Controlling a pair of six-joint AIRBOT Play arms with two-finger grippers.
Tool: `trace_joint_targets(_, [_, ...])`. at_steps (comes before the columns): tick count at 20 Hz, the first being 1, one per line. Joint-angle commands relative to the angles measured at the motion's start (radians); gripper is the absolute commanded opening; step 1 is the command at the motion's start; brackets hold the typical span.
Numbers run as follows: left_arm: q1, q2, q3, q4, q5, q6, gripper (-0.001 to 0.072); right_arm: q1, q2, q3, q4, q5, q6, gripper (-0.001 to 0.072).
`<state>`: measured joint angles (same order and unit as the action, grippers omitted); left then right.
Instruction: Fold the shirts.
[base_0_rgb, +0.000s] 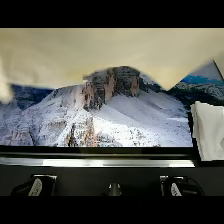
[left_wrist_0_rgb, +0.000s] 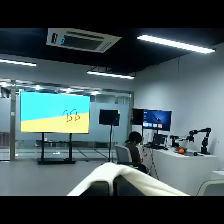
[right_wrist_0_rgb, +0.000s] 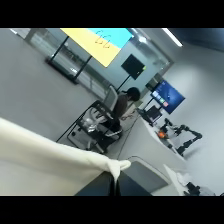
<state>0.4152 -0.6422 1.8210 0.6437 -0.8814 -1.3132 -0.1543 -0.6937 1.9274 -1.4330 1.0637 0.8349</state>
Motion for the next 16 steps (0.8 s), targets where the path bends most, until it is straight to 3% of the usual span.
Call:
trace_joint_targets(1, [0.001,0.022,0.021,0.032,0.006,-0.06,0.0031,0.0,0.029,0.017,-0.051,0.018,0.014,0.001])
trace_joint_targets(5, [0.001,-0.002,0.021,0.122,-0.078,-0.068,0.0031,0.0,-0.006,0.017,-0.098,0.111,0.05,0.0011])
trace_joint_targets(7, [0.001,-0.052,0.021,0.154,-0.217,-0.112,0.0031,0.0,-0.063,0.017,-0.101,0.234,0.065,0.0011])
trace_joint_targets(10, [0.001,-0.176,-0.018,0.154,-0.374,-0.106,0.0031,0.0,-0.234,0.014,-0.086,0.469,0.06,0.0011])
trace_joint_targets(13, [-0.033,-0.301,-0.187,0.154,-0.401,-0.043,0.0031,0.0,-0.459,-0.038,-0.069,0.595,0.04,0.001])
trace_joint_targets(16, [-0.121,-0.417,-0.441,0.155,-0.349,0.032,0.0031,0.002,-0.676,-0.152,-0.051,0.57,0.032,0.001])
